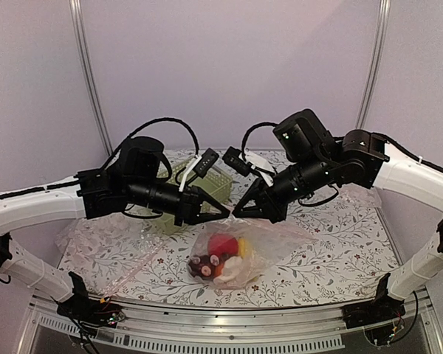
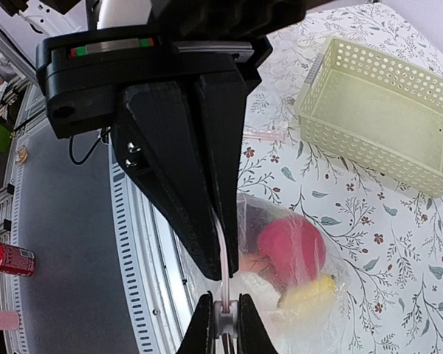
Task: Place the food in the zip-top bag and seal the zipper
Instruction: Hold the zipper from the zipper food storage bag.
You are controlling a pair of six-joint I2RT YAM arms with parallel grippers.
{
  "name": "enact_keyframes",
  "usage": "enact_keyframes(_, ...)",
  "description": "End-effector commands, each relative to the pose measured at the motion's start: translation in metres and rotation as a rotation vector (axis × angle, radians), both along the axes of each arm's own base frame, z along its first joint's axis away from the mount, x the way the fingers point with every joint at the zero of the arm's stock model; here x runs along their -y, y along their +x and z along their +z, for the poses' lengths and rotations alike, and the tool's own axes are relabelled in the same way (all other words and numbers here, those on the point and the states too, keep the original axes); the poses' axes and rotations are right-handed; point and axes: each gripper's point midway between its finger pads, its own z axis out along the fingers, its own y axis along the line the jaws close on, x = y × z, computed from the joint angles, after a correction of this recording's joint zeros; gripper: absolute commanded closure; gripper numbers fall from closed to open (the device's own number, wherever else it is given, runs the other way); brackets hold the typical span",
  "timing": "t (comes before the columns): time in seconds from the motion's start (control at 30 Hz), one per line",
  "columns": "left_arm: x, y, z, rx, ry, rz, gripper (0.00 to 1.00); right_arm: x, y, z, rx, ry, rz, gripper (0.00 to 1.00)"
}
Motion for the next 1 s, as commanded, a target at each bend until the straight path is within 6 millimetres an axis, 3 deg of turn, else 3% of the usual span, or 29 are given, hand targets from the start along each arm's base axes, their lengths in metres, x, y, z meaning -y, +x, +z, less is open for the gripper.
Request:
enact_keyframes(0.0, -0.034, 0.043, -0.003, 0.000, 0.068, 0.171, 1.00, 0.070, -0.035, -0.064, -0.178, -0.371, 0.033, 1.00)
enact_keyframes(0.43, -0.042, 0.032, 0.033, 0.037, 0.020, 0.092, 1.00, 0.084, -0.059, -0.070, -0.353, -0.436, 0.107, 1.00)
enact_keyframes(0.67, -0.041, 0.026, 0.040, 0.043, -0.006, 0.058, 1.00, 0.086, -0.073, -0.072, -0.450, -0.459, 0.136, 1.00)
enact_keyframes(0.73, -0.041, 0.023, 0.042, 0.044, -0.010, 0.048, 1.00, 0.087, -0.066, -0.074, -0.413, -0.477, 0.113, 1.00)
enact_keyframes(0.8, -0.039, 0.018, 0.042, 0.052, -0.008, 0.033, 1.00, 0.082, -0.042, -0.072, -0.308, -0.473, 0.034, 1.00)
enact_keyframes(0.9, -0.035, 0.008, 0.034, 0.047, 0.005, 0.003, 1.00, 0.062, -0.007, -0.043, -0.195, -0.344, -0.129, 1.00)
enact_keyframes(0.97, -0.032, 0.001, 0.032, 0.043, 0.005, -0.015, 1.00, 0.046, 0.003, -0.022, -0.186, -0.245, -0.185, 1.00)
